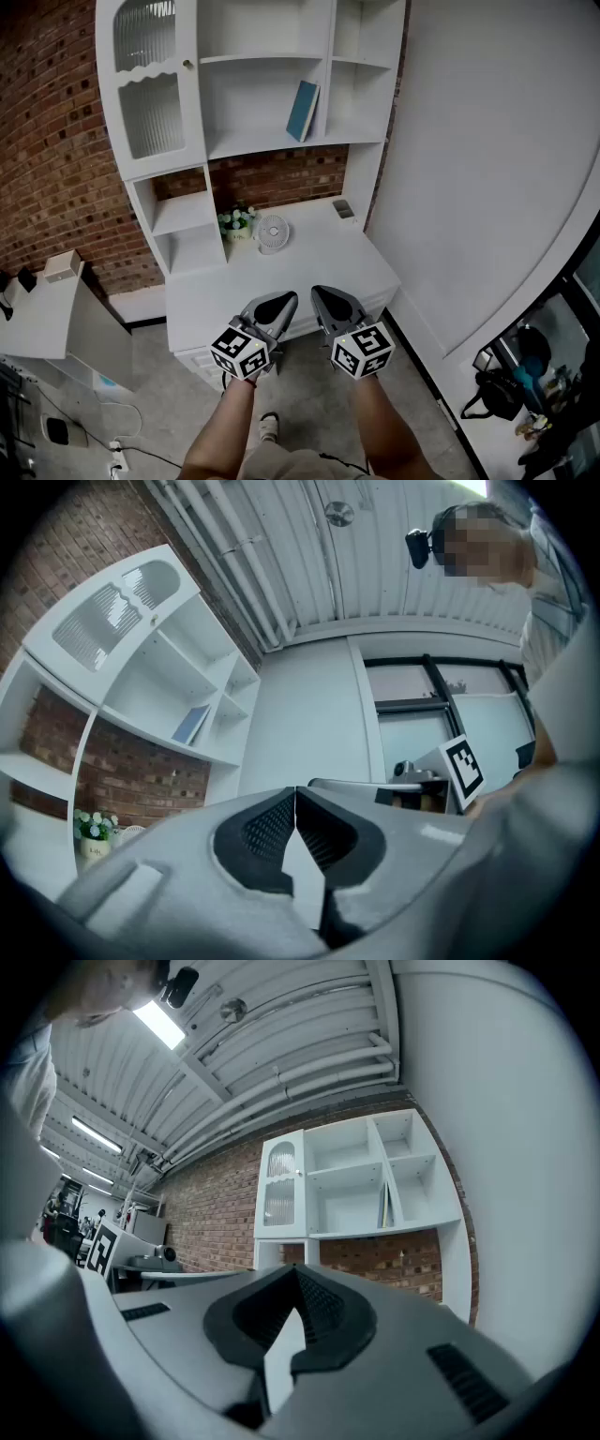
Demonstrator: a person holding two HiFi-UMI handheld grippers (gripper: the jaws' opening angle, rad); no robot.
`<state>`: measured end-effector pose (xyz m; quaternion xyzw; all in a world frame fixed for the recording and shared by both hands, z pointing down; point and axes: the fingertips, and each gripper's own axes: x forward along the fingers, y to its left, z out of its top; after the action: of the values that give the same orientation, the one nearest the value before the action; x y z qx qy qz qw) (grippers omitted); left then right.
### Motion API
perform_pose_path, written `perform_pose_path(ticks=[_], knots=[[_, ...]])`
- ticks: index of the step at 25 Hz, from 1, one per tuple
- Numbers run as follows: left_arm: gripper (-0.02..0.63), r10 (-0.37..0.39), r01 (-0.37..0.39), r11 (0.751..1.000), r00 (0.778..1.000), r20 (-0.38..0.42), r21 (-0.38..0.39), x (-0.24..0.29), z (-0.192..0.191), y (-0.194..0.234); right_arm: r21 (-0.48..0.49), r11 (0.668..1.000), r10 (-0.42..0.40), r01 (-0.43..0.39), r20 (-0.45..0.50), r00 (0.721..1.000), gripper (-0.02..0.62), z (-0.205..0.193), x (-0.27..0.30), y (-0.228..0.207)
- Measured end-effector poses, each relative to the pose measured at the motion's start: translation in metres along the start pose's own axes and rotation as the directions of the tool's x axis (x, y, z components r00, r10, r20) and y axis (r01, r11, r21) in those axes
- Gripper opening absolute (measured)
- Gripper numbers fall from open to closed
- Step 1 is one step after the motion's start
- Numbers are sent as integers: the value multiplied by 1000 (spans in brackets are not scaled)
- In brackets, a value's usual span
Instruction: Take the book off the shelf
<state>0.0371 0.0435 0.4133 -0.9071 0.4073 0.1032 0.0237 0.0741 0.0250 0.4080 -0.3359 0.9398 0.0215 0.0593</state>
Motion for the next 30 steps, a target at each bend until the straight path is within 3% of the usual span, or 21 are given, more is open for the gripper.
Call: perform_pose_path(ticks=[16,21,30], knots=[[11,-2,2,1000,1000,7,-11,-4,4,8,52,998,21,-21,-7,1000,14,-5,9,2],[11,9,-10,1000,1000,-7,-27,-7,-3,22,116,992,42,-41,-6,999,17,-9,20,4],[11,-20,19,999,1000,-22,-48,2,-5,57,137,990,14,-10,-28,999,17,-14,55,-10]])
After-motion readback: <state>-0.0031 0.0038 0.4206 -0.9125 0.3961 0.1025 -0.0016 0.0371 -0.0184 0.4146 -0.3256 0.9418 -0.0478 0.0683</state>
